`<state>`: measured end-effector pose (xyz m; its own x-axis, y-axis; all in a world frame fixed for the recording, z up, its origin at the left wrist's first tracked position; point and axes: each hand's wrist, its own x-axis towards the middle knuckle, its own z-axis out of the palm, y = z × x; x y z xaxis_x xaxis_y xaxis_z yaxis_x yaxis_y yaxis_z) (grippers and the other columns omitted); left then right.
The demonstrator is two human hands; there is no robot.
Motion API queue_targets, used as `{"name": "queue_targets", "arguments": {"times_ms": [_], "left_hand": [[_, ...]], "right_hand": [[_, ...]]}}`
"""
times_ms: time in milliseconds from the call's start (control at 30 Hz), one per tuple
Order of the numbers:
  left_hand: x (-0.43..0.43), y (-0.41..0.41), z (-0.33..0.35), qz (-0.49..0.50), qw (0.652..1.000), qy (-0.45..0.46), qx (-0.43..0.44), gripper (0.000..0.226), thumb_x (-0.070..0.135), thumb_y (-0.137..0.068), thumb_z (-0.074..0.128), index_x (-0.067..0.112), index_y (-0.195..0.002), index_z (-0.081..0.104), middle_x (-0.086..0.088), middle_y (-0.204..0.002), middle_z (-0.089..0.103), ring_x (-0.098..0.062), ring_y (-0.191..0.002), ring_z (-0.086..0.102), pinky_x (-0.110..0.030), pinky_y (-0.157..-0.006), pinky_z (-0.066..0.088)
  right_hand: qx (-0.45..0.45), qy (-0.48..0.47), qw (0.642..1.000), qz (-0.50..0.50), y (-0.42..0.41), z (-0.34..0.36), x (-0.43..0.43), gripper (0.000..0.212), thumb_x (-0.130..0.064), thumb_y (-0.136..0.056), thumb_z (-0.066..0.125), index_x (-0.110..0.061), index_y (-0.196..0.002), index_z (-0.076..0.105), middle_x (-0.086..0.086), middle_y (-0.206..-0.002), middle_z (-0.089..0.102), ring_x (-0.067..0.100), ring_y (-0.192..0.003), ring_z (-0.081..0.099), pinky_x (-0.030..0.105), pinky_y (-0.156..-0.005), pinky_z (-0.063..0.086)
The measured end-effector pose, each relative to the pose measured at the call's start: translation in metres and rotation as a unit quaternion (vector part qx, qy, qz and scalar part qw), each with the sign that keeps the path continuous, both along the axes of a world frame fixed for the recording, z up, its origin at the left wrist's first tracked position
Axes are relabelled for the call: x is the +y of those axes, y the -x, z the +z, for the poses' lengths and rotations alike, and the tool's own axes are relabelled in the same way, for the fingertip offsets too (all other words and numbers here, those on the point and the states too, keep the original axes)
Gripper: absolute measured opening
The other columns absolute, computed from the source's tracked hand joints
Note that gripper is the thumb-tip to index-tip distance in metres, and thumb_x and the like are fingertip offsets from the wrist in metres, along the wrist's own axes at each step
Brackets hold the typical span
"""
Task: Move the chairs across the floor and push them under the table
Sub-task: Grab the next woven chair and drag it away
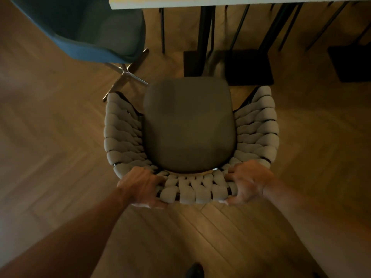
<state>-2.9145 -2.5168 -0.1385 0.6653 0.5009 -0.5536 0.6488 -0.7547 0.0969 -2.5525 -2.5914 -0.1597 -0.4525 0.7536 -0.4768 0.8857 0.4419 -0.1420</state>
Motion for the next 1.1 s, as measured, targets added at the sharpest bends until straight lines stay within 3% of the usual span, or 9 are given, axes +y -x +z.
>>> {"name": "queue_targets", "arguments": {"times_ms": [200,333,600,767,933,1033,1100], "left_hand": [[0.052,-0.011,-0.007,-0.013,1.000,-0.019,-0.017,0.092,0.109,-0.068,0.018,0.045,-0.114,0.064,0.015,-0.077,0.062,-0.004,-0.064,0.055,-0.024,-0.060,0.039],[0.091,-0.016,-0.014,0.000,1.000,-0.012,-0.020,0.080,0.104,-0.071,0.034,0.044,-0.116,0.063,0.019,-0.081,0.065,0.001,-0.066,0.059,-0.022,-0.065,0.045],[0.146,-0.038,-0.005,-0.011,1.000,-0.002,-0.015,0.080,0.104,-0.073,0.034,0.043,-0.115,0.063,0.016,-0.071,0.059,-0.002,-0.059,0.053,-0.026,-0.063,0.051],[0.174,-0.052,0.001,-0.012,1.000,0.019,0.000,0.096,0.109,-0.065,0.012,0.044,-0.117,0.061,0.017,-0.074,0.061,-0.001,-0.062,0.055,-0.025,-0.064,0.051],[0.172,-0.056,0.012,-0.011,0.998,0.038,0.045,0.103,0.110,-0.058,0.009,0.046,-0.123,0.056,0.015,-0.078,0.062,-0.005,-0.066,0.057,-0.027,-0.066,0.053],[0.170,-0.063,0.020,-0.001,0.992,0.060,0.108,0.096,0.111,-0.065,0.028,0.048,-0.135,0.049,0.013,-0.086,0.065,-0.007,-0.074,0.060,-0.028,-0.069,0.055],[0.172,-0.077,0.028,-0.002,0.985,0.083,0.151,0.085,0.100,-0.073,0.049,0.044,-0.137,0.050,0.010,-0.098,0.068,-0.011,-0.086,0.064,-0.030,-0.075,0.056]], "right_hand": [[0.013,-0.012,1.000,0.002,-0.014,-0.004,0.049,0.105,-0.113,-0.064,0.010,-0.038,-0.110,0.069,-0.012,-0.091,0.069,0.014,-0.079,0.065,0.036,-0.079,0.056],[0.014,-0.019,1.000,0.008,-0.023,-0.003,0.086,0.105,-0.112,-0.065,0.011,-0.038,-0.115,0.068,-0.013,-0.096,0.068,0.013,-0.081,0.065,0.035,-0.079,0.057],[0.008,-0.010,1.000,0.010,-0.047,-0.012,0.138,0.105,-0.112,-0.066,0.011,-0.036,-0.108,0.071,-0.010,-0.088,0.072,0.015,-0.077,0.068,0.034,-0.074,0.057],[0.007,-0.013,1.000,0.007,-0.056,-0.009,0.158,0.104,-0.111,-0.069,0.012,-0.034,-0.107,0.071,-0.009,-0.086,0.069,0.016,-0.076,0.066,0.035,-0.073,0.057],[-0.034,0.049,0.998,-0.029,-0.046,0.016,0.156,0.104,-0.110,-0.068,0.020,-0.031,-0.112,0.068,-0.008,-0.097,0.068,0.018,-0.083,0.063,0.040,-0.080,0.056],[-0.033,0.046,0.991,-0.118,-0.036,0.045,0.140,0.093,-0.105,-0.068,0.039,-0.031,-0.114,0.070,-0.010,-0.104,0.065,0.018,-0.095,0.061,0.043,-0.095,0.051],[0.008,0.006,0.978,-0.209,-0.030,0.054,0.112,0.086,-0.095,-0.075,0.052,-0.024,-0.120,0.073,-0.004,-0.115,0.071,0.022,-0.113,0.061,0.046,-0.111,0.042]]}}
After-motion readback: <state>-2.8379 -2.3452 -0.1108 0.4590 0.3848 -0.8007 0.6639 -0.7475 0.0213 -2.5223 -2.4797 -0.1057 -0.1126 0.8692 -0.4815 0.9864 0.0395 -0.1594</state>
